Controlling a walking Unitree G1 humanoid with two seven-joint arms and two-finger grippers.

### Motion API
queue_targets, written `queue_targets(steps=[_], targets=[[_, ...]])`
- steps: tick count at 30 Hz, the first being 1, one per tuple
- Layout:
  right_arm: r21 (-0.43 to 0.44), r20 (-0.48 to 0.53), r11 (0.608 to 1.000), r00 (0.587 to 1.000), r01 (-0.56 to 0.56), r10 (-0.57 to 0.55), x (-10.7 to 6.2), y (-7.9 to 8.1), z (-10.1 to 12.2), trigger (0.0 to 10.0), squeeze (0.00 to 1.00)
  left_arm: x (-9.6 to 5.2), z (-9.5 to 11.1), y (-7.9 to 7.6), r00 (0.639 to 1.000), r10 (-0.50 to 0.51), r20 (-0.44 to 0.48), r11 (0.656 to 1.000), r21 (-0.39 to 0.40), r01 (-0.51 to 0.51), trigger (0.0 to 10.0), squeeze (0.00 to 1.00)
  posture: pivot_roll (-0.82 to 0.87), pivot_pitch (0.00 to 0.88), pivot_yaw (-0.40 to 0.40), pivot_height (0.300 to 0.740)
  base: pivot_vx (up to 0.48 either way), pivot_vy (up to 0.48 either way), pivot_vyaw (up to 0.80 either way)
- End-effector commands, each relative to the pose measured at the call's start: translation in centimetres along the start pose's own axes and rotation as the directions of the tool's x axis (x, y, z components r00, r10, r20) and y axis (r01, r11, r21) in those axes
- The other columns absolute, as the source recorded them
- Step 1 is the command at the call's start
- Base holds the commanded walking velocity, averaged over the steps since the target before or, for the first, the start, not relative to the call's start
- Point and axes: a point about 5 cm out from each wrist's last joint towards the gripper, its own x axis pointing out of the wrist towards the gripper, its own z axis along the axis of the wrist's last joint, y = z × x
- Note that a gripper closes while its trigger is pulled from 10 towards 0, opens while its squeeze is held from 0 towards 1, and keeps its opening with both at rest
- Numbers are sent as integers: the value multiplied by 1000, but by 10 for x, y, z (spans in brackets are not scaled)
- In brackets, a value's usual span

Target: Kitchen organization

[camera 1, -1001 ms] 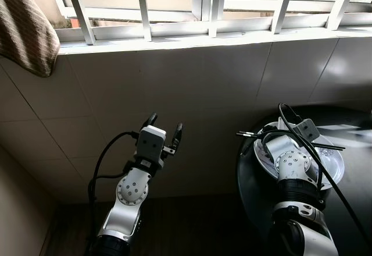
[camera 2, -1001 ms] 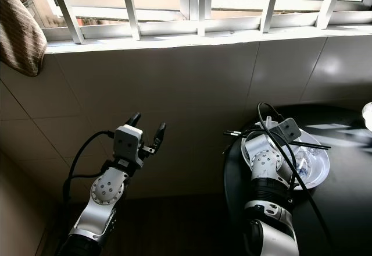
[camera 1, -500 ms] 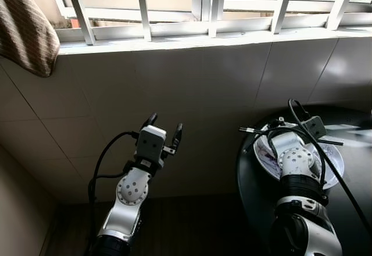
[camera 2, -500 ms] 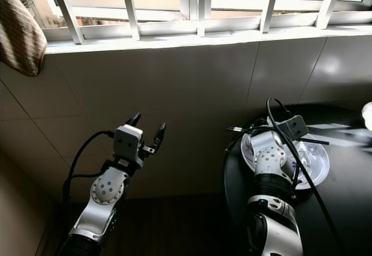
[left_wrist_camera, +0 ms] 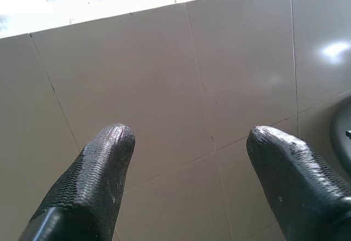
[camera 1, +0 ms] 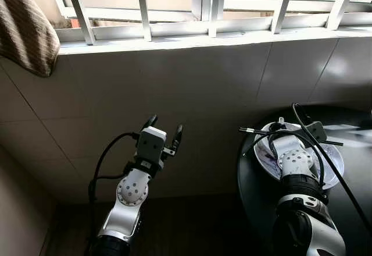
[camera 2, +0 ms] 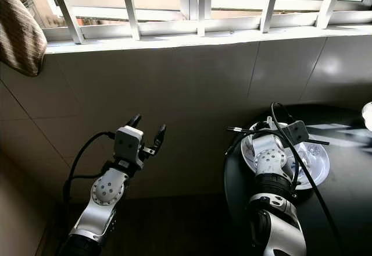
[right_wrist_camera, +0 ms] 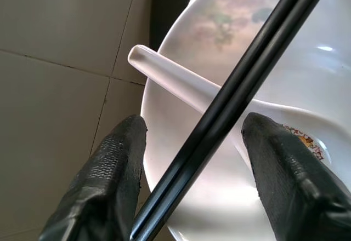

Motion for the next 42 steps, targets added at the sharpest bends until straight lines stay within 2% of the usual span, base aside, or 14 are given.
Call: queue_targets(steps=[1, 2, 3, 4, 5, 6, 11, 12, 32, 37, 39, 40, 41, 42], targets=[[34, 5, 999, 1000, -14, 14, 0, 5, 3, 10000, 0, 1, 1, 0, 1000, -18, 5, 1000, 22, 18, 10000, 0, 54, 0, -11, 740, 0, 0, 0], [34, 5, 999, 1000, -14, 13, 0, 5, 3, 9216, 0, 1, 1, 0, 1000, -18, 5, 1000, 22, 18, 10000, 0, 54, 0, -11, 740, 0, 0, 0], [39, 8, 999, 1000, -13, 13, 0, 5, 4, 9216, 0, 0, 1, 0, 1000, -18, 4, 1000, 21, 18, 10000, 0, 55, 0, -11, 740, 0, 0, 0], [46, 10, 999, 1000, -11, 10, 1, 5, 5, 5804, 0, 0, 0, 0, 1000, -18, 3, 1000, 21, 18, 10000, 0, 55, 0, -11, 740, 0, 0, 0], [50, 12, 999, 1000, -9, 9, 1, 4, 6, 5804, 0, 0, 0, 0, 1000, -17, 1, 1000, 21, 17, 10000, 0, 55, 0, -11, 740, 0, 0, 0], [59, 10, 998, 1000, -4, 3, 2, 4, 7, 4510, 0, 0, 0, 0, 1000, -18, 0, 1000, 22, 18, 10000, 0, 55, 0, -11, 740, 0, 0, 0], [78, 14, 997, 1000, 9, -10, 5, 1, 9, 3216, 0, -1, -1, -1, 1000, -20, -3, 1000, 22, 20, 10000, 0, 56, 0, -11, 740, 0, 0, 0], [79, 15, 997, 1000, 8, -9, 5, 1, 9, 0, 0, -1, -1, -1, 1000, -21, -3, 1000, 22, 21, 10000, 0, 55, 0, -11, 740, 0, 0, 0], [99, 18, 995, 1000, 12, -14, 8, -6, 7, 0, 0, -3, -3, -1, 1000, -24, -16, 999, 24, 24, 10000, 0, 53, 0, -6, 740, 0, 0, 0], [91, 83, 994, 995, -64, 56, -1, 13, 18, 0, 0, -2, -4, 0, 1000, -21, -17, 999, 24, 21, 10000, 0, 55, 0, -7, 740, 0, 0, 0], [55, 144, 988, 981, -143, 133, -10, 29, 26, 0, 0, -2, -4, 0, 1000, -20, -18, 999, 24, 21, 10000, 0, 52, 0, -6, 740, 0, 0, 0], [55, 144, 988, 981, -143, 133, -10, 29, 26, 0, 0, -2, -4, 0, 1000, -20, -18, 999, 24, 21, 10000, 0, 52, 0, -6, 740, 0, 0, 0], [8, 178, 980, 965, -198, 194, -16, 40, 30, 0, 0, -2, -4, 0, 1000, -21, -19, 999, 24, 22, 10000, 0, 49, 0, -4, 740, 0, 0, 0], [8, 178, 980, 965, -198, 194, -16, 40, 30, 0, 0, -2, -4, 0, 1000, -21, -19, 999, 24, 22, 10000, 0, 49, 0, -4, 740, 0, 0, 0]])
